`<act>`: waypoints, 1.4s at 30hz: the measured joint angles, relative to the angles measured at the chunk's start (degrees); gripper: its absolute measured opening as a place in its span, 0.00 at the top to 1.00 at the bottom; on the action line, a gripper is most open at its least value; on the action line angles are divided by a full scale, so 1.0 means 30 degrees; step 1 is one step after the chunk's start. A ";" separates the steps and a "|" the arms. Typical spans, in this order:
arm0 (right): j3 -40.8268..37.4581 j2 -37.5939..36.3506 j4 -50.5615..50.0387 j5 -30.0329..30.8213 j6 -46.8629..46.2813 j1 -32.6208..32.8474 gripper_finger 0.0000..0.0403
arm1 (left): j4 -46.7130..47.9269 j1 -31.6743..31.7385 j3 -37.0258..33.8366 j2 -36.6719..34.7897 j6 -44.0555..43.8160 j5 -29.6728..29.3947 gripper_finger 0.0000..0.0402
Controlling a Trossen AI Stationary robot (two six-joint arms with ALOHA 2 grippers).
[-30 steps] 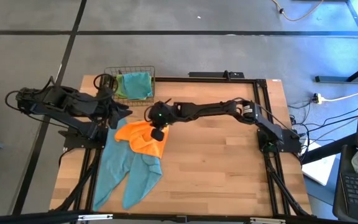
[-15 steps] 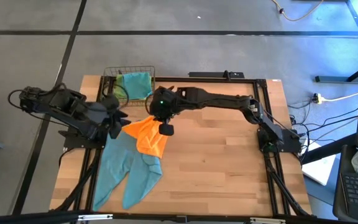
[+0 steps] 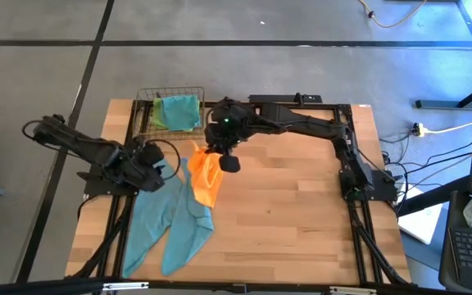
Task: Fold microfiber towels
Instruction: Fold the orange microfiber cloth
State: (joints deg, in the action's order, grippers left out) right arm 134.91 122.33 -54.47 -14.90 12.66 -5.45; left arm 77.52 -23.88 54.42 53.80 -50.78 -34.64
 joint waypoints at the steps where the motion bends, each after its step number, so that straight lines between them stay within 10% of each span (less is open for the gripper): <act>1: -0.0005 -0.0107 0.0033 -0.0546 -0.0005 0.0000 0.99 | -0.0534 0.0014 -0.0372 -0.0069 0.0060 -0.0709 0.57; 9: -0.0036 -0.0266 -0.0088 -0.6291 -0.1589 0.0184 0.99 | -0.7311 0.0330 -0.0410 -0.0856 0.4538 -0.5871 0.57; 15: -0.0015 -0.0283 0.0296 -0.5474 -0.1278 0.0932 0.99 | -1.1881 0.2450 -0.0642 -0.1070 1.1601 -0.0170 0.57; 30: 0.0036 -0.2309 -0.0936 -0.2284 -0.2741 0.2078 0.98 | -1.5184 0.6041 -0.0920 -0.0286 1.4584 1.2850 0.57; 42: 0.0029 -0.2364 -0.1365 -0.0960 -0.3361 0.2404 0.98 | -2.0350 0.4788 -0.0913 0.1465 1.3913 0.8309 0.57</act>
State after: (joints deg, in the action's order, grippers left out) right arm 135.00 115.24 -58.57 -17.78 2.57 1.76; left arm 16.47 -9.51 51.68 58.19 -9.04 -9.71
